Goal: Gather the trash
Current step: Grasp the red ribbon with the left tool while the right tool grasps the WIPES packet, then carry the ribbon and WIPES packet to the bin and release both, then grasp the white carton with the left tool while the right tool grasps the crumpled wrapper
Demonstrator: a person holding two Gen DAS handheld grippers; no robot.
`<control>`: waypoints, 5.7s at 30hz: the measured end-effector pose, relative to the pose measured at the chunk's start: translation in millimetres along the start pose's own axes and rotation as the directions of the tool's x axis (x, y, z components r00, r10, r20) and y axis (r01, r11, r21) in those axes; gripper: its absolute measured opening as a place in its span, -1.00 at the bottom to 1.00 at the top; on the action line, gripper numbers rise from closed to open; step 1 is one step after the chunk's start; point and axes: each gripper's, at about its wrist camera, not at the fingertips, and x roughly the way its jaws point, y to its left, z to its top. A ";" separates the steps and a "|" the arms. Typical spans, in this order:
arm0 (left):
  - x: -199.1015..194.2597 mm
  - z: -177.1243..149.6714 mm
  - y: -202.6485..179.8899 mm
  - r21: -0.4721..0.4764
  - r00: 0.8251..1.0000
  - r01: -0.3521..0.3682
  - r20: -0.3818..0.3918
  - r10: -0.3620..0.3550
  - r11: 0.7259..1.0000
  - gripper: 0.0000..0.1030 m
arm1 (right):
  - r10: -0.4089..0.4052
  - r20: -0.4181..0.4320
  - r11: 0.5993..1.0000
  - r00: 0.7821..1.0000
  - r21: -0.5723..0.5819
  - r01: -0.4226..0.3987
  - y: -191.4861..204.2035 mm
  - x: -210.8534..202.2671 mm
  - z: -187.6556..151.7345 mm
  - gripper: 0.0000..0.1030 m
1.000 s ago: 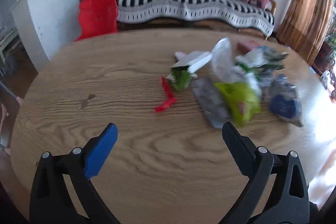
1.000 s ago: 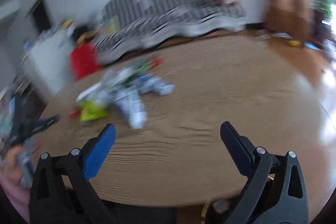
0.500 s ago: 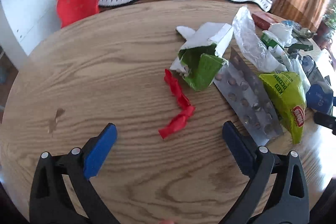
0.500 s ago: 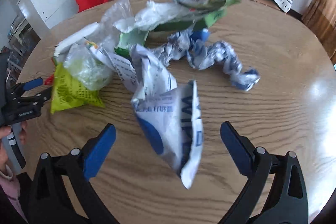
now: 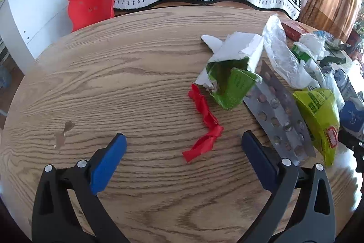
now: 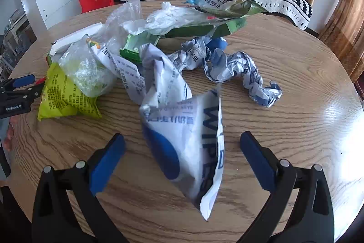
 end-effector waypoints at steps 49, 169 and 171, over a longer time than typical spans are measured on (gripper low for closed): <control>-39.4 3.8 6.3 -0.039 0.986 0.154 0.072 -0.151 0.987 -0.83 | 0.078 0.119 0.992 0.990 0.094 -0.089 -8.4 -47.7 6.4 -0.22; 47.3 84.9 -14.5 -0.006 0.997 -0.071 -0.024 0.071 0.997 0.89 | 0.125 -0.026 0.969 0.992 -0.210 -0.127 -86.1 22.6 60.1 0.90; 49.5 84.2 -12.2 -0.020 0.999 -0.045 -0.031 0.045 0.999 0.89 | 0.116 -0.038 0.971 0.993 -0.204 -0.121 -85.5 22.7 61.0 0.90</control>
